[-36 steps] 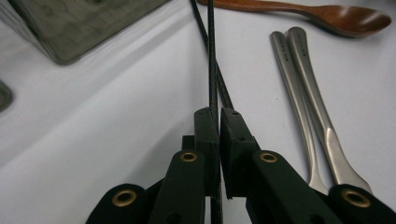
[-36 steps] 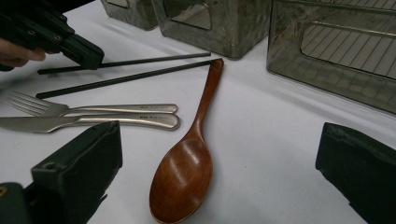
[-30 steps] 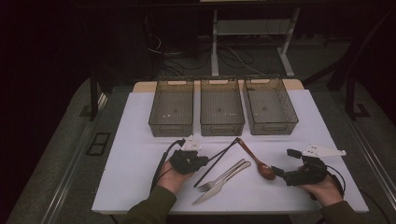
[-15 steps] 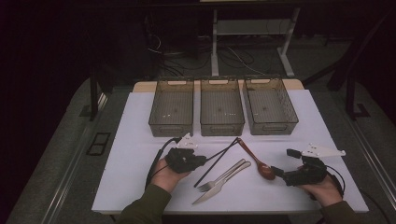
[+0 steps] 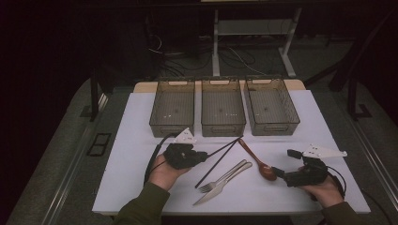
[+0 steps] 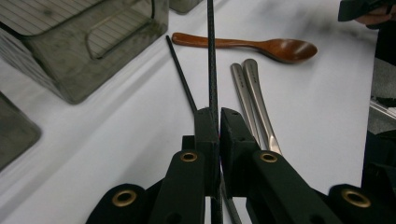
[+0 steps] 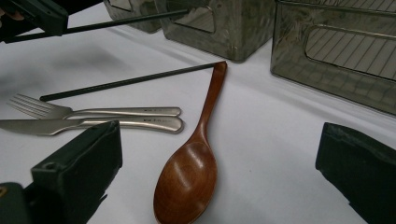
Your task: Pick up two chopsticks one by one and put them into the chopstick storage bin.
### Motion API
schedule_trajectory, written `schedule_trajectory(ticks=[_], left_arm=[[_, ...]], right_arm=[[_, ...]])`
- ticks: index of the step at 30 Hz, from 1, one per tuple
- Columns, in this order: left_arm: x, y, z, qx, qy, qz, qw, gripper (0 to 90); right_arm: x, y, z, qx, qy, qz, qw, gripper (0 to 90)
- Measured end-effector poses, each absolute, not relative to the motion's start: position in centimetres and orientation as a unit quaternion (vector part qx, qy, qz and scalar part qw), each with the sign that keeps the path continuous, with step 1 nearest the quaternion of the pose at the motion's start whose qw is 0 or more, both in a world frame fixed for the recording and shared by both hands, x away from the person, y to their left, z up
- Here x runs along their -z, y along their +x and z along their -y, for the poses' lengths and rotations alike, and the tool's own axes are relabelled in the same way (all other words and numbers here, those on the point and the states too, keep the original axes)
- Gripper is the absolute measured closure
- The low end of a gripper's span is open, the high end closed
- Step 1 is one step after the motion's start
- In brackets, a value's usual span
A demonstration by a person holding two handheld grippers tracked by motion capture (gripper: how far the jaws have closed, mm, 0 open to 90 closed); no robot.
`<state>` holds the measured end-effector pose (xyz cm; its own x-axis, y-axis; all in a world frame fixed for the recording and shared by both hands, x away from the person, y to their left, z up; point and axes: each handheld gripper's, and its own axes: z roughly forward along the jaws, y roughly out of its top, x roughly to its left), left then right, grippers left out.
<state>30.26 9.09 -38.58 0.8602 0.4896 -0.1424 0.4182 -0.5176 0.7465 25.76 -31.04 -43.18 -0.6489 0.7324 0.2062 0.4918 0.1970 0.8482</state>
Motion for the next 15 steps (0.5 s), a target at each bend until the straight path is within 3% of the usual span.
schedule_trajectory(ticks=[15], left_arm=[[36.7, 31.8, -10.8, -0.05, 0.852, -0.284, 0.436, 85.4]], right_arm=[[43.3, 25.2, 30.6, -0.501, 0.374, -0.772, 0.116, 0.0]])
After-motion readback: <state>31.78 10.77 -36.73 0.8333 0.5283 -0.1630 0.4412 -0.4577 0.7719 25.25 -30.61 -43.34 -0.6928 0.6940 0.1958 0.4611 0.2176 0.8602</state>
